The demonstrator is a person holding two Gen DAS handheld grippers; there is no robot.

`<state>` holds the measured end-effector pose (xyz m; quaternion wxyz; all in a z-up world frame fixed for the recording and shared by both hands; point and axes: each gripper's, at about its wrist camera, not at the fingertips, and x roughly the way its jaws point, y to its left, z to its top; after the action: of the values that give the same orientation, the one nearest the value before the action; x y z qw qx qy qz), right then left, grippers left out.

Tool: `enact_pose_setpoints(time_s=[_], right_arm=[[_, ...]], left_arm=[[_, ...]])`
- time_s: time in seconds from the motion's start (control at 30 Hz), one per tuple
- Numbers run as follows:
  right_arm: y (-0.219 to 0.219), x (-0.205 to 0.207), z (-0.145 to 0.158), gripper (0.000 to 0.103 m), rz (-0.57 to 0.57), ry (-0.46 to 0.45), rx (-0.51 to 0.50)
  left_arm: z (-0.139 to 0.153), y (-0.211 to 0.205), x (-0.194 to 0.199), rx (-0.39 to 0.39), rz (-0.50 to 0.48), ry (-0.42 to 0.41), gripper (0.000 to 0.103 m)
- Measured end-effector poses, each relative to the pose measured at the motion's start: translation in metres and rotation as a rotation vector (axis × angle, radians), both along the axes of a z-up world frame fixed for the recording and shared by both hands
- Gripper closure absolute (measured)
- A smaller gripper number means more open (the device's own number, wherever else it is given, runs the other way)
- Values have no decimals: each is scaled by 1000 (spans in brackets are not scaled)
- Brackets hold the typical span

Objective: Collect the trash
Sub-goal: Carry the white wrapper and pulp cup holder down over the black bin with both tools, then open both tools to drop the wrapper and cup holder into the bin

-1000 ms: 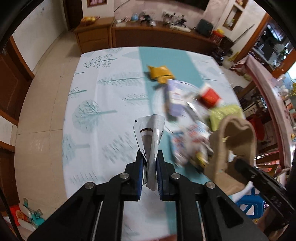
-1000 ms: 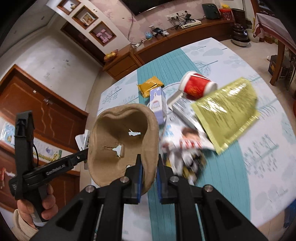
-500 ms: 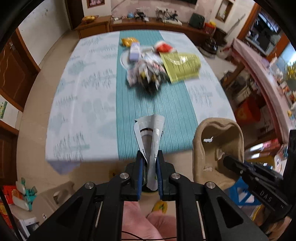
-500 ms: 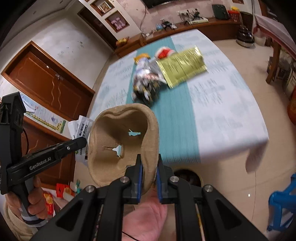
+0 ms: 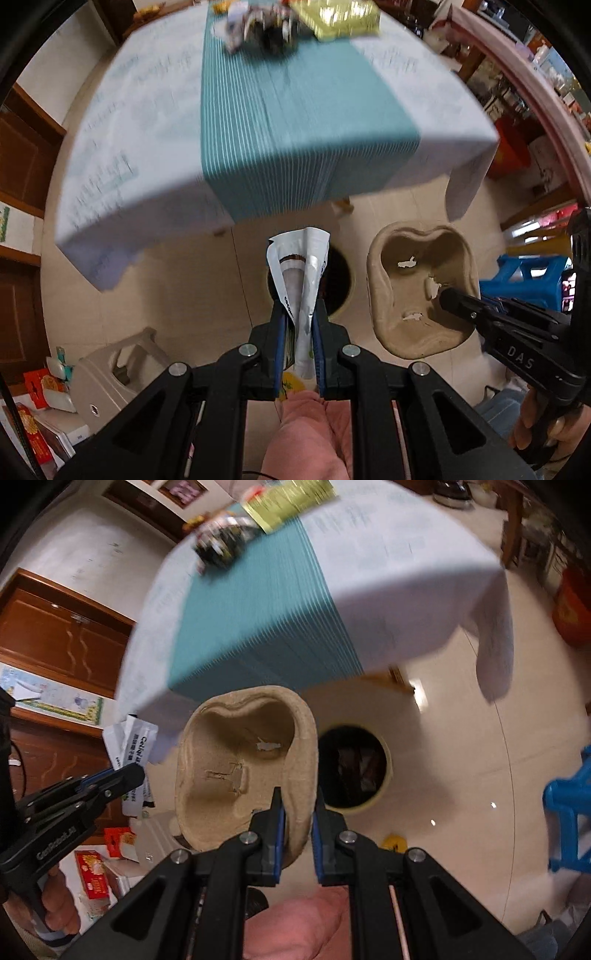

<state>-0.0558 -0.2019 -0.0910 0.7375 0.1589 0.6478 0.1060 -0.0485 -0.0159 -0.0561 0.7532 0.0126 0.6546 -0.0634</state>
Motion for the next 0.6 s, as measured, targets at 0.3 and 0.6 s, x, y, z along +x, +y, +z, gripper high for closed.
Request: enact_pose_setpoints(time_s=[0.3,0.6], right_arm=[[24,-11,-135,91,-12,108,-114],[28,23,-280,91,-51,158,-237]], left_arm=[[-145,9,-6,-20,17,104,92],[-294,1,28,-18,36,168,90]])
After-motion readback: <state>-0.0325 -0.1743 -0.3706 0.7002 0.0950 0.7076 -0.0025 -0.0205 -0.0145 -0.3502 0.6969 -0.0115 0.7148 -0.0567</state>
